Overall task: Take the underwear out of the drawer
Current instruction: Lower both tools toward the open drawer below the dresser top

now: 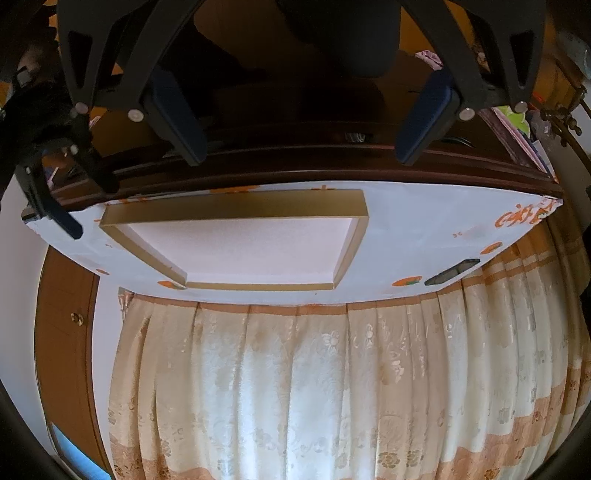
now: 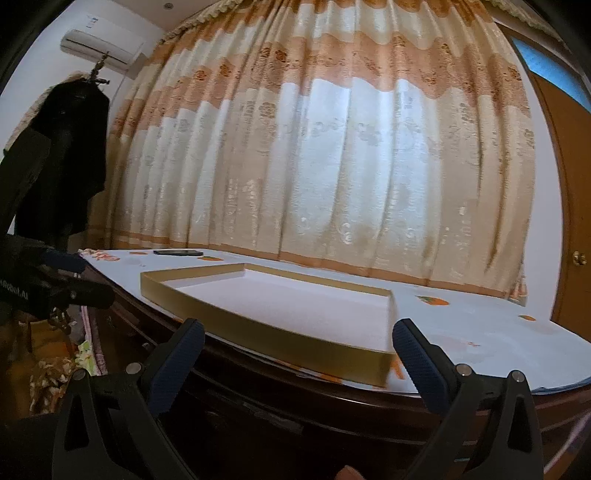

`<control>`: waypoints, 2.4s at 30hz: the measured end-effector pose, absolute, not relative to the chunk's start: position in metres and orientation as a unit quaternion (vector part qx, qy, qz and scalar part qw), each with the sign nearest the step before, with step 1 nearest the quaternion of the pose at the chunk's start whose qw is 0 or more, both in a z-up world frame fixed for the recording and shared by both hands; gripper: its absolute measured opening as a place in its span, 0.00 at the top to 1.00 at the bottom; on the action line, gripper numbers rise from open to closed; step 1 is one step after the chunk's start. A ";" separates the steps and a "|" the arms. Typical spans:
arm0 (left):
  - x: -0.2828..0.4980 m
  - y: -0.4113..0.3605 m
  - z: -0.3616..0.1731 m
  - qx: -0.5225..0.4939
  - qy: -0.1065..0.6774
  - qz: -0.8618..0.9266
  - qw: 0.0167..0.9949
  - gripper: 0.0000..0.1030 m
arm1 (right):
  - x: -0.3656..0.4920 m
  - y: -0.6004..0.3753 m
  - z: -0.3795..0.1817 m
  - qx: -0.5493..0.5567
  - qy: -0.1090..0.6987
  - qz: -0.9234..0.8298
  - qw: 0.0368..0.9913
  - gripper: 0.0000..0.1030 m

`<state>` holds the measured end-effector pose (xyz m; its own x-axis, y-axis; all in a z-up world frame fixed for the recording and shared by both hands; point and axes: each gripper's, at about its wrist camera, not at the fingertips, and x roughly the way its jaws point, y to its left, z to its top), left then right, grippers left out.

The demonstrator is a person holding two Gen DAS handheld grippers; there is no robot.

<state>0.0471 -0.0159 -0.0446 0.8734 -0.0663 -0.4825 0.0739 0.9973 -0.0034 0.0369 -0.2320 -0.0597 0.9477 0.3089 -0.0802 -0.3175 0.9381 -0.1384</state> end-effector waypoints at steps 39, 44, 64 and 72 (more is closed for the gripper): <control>0.079 -0.007 -0.068 -0.012 0.269 -0.043 0.962 0.00 | 0.076 -0.221 -0.113 -0.153 0.028 0.206 0.966 0.00; 0.071 -0.009 -0.065 -0.010 0.265 -0.047 0.963 0.00 | 0.069 -0.220 -0.112 -0.153 0.035 0.205 0.966 0.00; 0.045 -0.013 -0.052 0.001 0.247 -0.053 0.968 0.00 | 0.045 -0.222 -0.105 -0.154 0.085 0.205 0.963 0.00; 0.030 -0.010 -0.048 0.007 0.237 -0.050 0.970 0.00 | 0.031 -0.224 -0.105 -0.153 0.097 0.209 0.961 0.00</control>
<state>0.0304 -0.0101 -0.0477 0.8827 -0.0940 -0.4604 0.1002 0.9949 -0.0109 0.0306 -0.2237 -0.1046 0.8939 0.3723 -0.2496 -0.4313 0.8661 -0.2527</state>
